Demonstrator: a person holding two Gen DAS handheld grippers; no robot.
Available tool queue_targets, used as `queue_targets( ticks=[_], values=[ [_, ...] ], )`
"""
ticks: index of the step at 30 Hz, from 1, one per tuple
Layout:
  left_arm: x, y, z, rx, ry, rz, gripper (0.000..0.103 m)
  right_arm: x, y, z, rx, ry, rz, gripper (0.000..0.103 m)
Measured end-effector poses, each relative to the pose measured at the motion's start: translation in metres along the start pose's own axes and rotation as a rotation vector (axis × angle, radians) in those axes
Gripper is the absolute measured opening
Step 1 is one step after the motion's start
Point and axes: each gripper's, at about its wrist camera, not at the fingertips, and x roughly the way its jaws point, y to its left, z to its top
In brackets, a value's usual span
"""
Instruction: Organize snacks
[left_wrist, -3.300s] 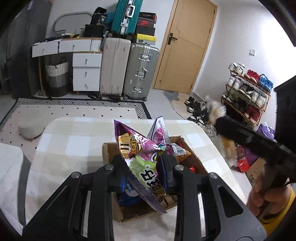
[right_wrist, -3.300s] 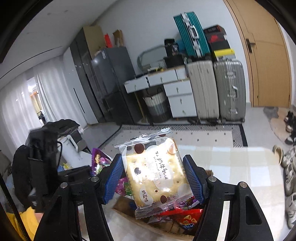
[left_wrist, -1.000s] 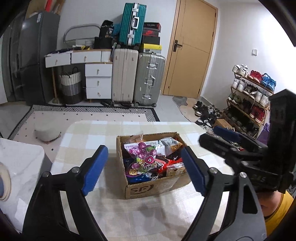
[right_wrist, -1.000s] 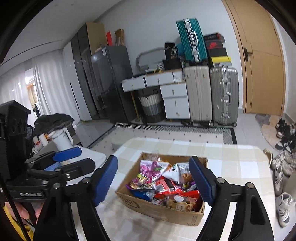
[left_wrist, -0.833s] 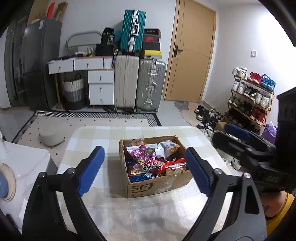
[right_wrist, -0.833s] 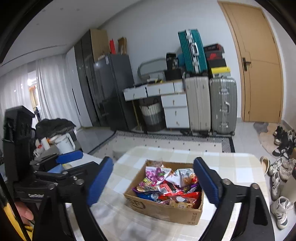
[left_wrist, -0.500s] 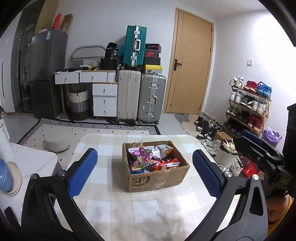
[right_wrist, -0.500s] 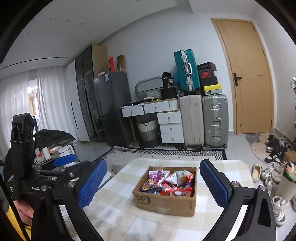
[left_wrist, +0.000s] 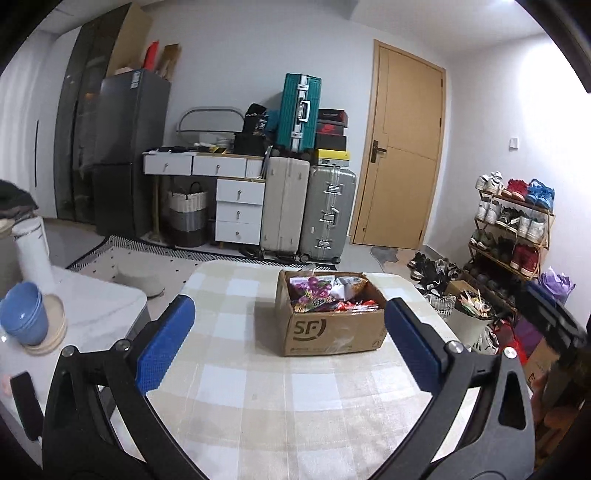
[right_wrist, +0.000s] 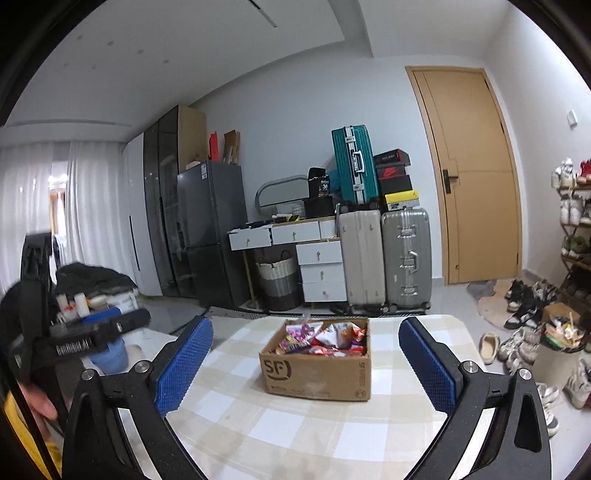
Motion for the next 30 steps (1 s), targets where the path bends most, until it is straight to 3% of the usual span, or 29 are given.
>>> queue_targets(
  ticks=[10,30],
  values=[
    [0.02,-0.003,-0.029,0.008,0.052,0.003,0.102,0.009,0.006,-0.027,0.032,0.088,0.017,0.102],
    [0.038,-0.018,-0.046,0.038,0.078,-0.006,0.102,0.012,0.003,-0.032,0.063,0.091,0.014,0.102]
  ],
)
